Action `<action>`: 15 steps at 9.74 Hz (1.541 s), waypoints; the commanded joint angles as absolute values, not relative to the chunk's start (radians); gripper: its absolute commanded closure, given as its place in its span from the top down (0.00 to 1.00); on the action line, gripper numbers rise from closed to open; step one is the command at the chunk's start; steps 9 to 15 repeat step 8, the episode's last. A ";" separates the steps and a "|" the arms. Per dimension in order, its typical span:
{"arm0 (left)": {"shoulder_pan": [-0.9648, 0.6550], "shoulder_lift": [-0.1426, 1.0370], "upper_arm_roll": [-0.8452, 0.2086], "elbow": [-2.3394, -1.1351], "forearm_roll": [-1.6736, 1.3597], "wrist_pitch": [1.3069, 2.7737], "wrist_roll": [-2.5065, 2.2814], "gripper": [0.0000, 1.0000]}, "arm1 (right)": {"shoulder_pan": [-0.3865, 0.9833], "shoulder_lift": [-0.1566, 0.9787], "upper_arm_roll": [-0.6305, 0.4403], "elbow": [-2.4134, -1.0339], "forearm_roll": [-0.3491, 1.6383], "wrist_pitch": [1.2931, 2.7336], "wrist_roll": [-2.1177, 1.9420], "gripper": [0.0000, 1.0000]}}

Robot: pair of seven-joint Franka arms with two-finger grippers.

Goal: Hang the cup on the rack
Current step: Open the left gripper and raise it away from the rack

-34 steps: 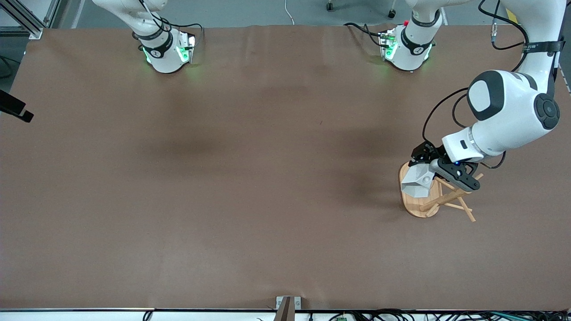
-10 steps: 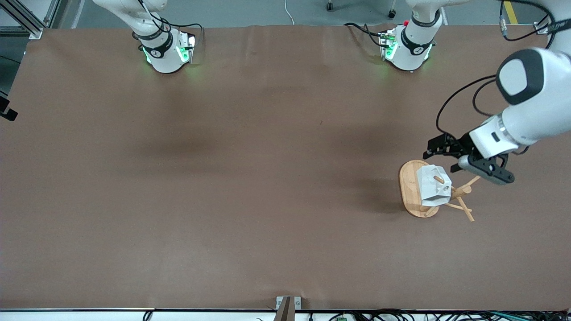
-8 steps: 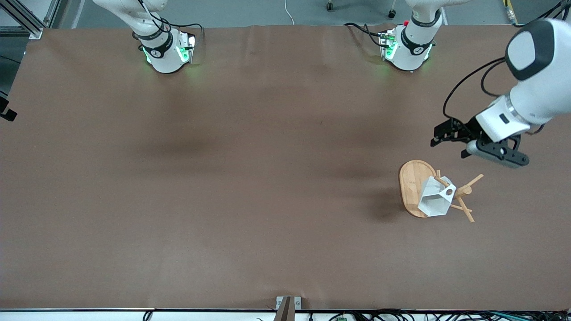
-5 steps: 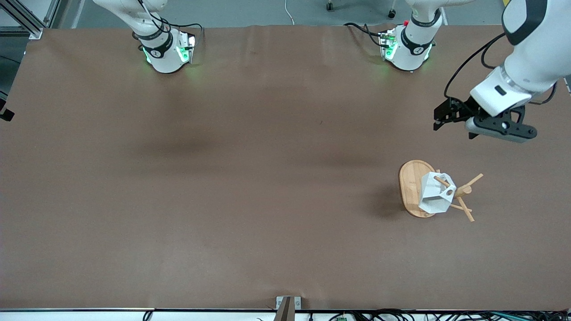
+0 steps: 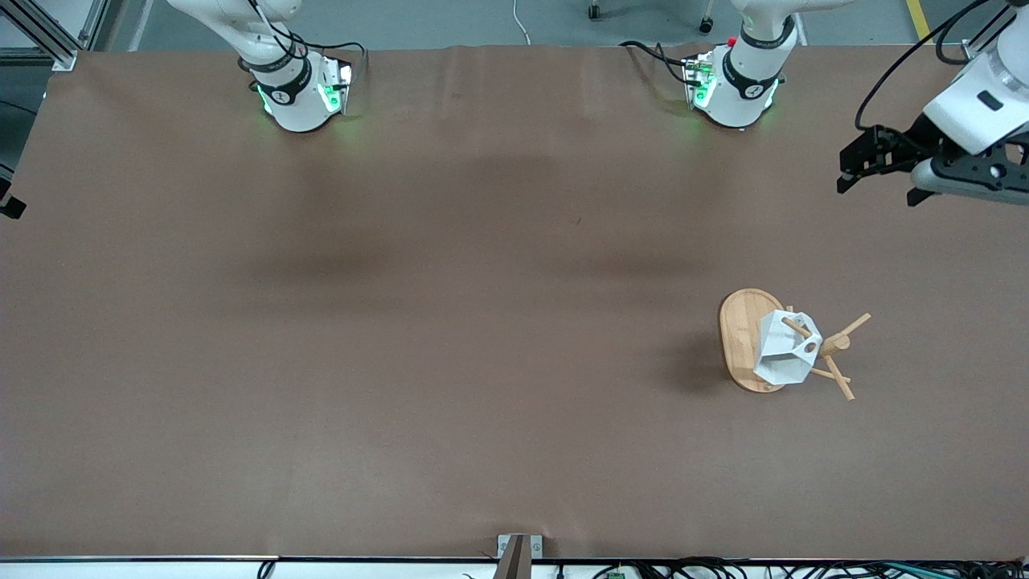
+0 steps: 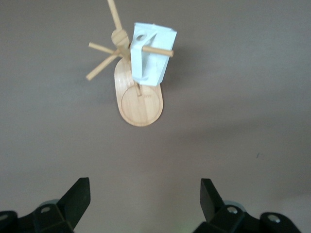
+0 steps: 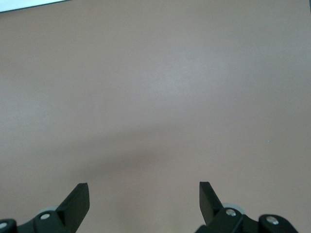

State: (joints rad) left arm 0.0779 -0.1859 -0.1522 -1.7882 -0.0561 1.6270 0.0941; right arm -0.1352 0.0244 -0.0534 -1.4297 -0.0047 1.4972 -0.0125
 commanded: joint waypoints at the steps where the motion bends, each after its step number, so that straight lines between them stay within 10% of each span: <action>1: 0.026 -0.196 -0.147 -1.767 0.029 1.573 0.013 1.00 | -0.140 0.012 -0.048 -1.436 -0.015 1.502 -0.006 1.00; 6: 0.023 -0.065 -0.133 -1.570 0.015 1.474 0.014 1.00 | -0.141 0.012 -0.048 -1.439 -0.014 1.505 -0.005 1.00; 15: 0.021 -0.060 -0.132 -1.569 0.017 1.474 0.006 1.00 | -0.143 0.012 -0.048 -1.442 -0.012 1.503 -0.005 1.00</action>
